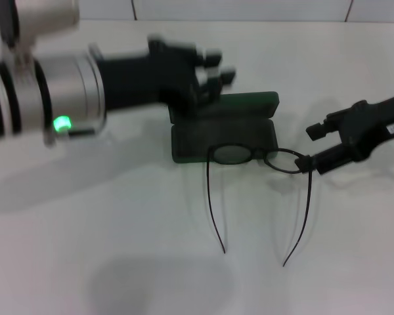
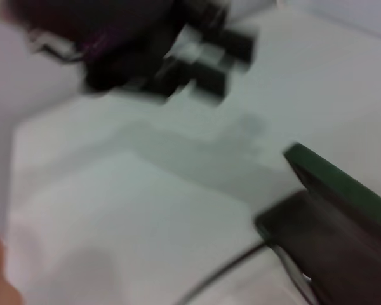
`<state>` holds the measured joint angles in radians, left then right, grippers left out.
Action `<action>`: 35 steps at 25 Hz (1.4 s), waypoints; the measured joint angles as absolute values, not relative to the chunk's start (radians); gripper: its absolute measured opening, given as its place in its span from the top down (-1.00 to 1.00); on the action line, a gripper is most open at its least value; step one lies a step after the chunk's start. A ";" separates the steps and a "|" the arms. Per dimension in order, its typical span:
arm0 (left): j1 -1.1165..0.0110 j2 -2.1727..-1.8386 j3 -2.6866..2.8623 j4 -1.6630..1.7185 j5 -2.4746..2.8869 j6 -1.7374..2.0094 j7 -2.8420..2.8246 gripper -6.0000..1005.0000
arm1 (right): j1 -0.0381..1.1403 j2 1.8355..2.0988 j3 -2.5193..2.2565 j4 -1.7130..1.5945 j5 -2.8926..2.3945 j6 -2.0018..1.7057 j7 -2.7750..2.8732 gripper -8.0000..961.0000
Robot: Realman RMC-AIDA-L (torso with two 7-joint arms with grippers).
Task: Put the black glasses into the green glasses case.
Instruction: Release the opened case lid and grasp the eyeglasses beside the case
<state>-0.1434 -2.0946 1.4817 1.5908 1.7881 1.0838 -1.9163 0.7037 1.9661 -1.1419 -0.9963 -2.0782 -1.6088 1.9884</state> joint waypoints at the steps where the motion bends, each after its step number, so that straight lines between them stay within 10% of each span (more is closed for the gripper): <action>1: -0.133 -2.095 1.490 1.552 1.759 1.087 -1.891 0.25 | 0.726 1.966 -1.142 -0.982 -2.102 -1.603 1.999 -0.74; 18: -0.092 -2.092 1.483 1.179 1.481 1.276 -1.499 0.41 | 1.175 2.021 -1.180 -0.566 -2.400 -1.395 2.089 -0.69; 35: -0.158 -2.091 1.311 0.764 1.319 1.548 -1.202 0.41 | 1.230 2.028 -1.232 -0.461 -2.388 -1.339 2.092 -0.65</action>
